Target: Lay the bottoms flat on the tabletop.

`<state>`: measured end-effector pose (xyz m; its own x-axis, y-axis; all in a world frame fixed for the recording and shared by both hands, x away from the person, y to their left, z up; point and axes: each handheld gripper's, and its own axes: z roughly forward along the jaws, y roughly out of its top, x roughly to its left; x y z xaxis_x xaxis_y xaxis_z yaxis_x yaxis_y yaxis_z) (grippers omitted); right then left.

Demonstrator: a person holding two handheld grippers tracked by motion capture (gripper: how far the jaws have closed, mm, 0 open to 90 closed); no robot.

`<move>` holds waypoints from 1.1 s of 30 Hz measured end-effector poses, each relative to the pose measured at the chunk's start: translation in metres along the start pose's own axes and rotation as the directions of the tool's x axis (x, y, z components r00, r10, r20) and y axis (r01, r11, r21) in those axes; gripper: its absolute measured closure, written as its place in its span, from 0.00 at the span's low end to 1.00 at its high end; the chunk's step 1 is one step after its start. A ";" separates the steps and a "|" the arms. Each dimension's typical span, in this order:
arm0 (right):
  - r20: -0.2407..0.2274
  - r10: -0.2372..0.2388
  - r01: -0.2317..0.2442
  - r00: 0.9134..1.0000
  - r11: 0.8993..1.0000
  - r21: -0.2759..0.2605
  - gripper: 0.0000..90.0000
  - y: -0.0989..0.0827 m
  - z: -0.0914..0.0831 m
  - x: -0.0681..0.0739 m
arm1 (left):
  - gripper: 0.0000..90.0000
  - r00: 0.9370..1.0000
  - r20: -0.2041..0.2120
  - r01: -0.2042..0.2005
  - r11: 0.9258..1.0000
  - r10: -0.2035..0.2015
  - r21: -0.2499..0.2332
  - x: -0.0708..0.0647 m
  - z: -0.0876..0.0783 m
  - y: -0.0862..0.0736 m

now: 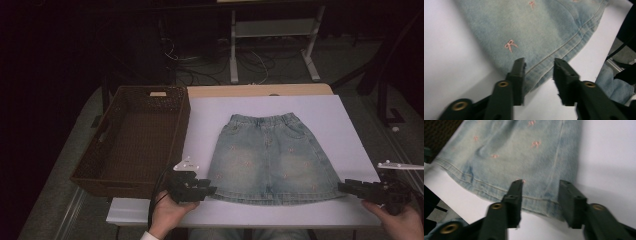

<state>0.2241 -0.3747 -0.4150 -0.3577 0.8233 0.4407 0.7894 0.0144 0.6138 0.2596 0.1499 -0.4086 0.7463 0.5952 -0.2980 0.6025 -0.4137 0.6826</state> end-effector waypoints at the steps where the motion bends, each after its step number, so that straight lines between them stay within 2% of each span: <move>1: -0.003 -0.006 0.006 1.000 1.000 -0.006 0.51 0.002 0.000 0.002 | 0.61 1.000 0.002 0.000 1.000 0.000 -0.009 -0.001 0.000 0.001; 5: -0.018 -0.042 0.042 0.999 0.999 -0.026 0.39 0.012 0.001 0.009 | 0.49 1.000 0.026 -0.005 0.999 0.006 -0.042 -0.006 0.001 0.008; 8: -0.028 -0.075 0.074 0.997 0.997 -0.036 0.25 0.021 0.003 0.015 | 0.40 0.998 0.061 -0.022 0.997 0.027 -0.074 -0.013 -0.001 0.014; 10: -0.040 -0.100 0.098 0.994 0.994 -0.039 0.16 0.029 0.005 0.021 | 0.32 0.998 0.048 -0.024 0.996 0.029 -0.088 -0.017 -0.001 0.018; 12: -0.048 -0.121 0.120 0.991 0.992 -0.036 0.12 0.037 0.007 0.025 | 0.22 0.999 0.013 -0.033 0.995 0.034 -0.090 -0.021 0.000 0.022; 14: -0.049 -0.142 0.140 0.989 0.990 -0.031 0.02 0.045 0.010 0.029 | 0.17 1.000 0.007 -0.025 0.995 0.026 -0.093 -0.023 0.002 0.025; 16: -0.041 -0.165 0.164 0.985 0.986 -0.038 0.00 0.056 0.013 0.034 | 0.15 1.000 0.011 -0.016 0.995 0.017 -0.100 -0.024 0.002 0.029; 21: -0.062 -0.202 0.198 0.977 0.978 -0.071 0.00 0.080 0.016 0.043 | 0.04 1.000 0.015 0.002 0.995 -0.001 -0.101 -0.022 0.002 0.037; 24: -0.078 -0.217 0.209 0.973 0.973 -0.095 0.00 0.094 0.019 0.048 | 0.02 0.999 0.022 0.032 0.994 -0.030 -0.105 -0.018 0.002 0.040; 29: -0.092 -0.254 0.241 0.963 0.962 -0.128 0.00 0.114 0.027 0.056 | 0.00 0.997 0.009 0.074 0.990 -0.073 -0.122 -0.015 0.002 0.039; 31: -0.099 -0.272 0.258 0.957 0.957 -0.135 0.00 0.121 0.032 0.059 | 0.00 0.997 -0.014 0.074 0.989 -0.076 -0.125 -0.014 0.003 0.036; 33: -0.107 -0.287 0.272 0.952 0.953 -0.137 0.00 0.127 0.038 0.063 | 0.00 0.995 -0.027 0.090 0.986 -0.095 -0.140 -0.014 0.005 0.033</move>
<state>0.3209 -0.2998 -0.3344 -0.6202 0.7190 0.3137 0.5867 0.1598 0.7939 0.2706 0.1251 -0.3852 0.6776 0.6504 -0.3432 0.6218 -0.2575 0.7397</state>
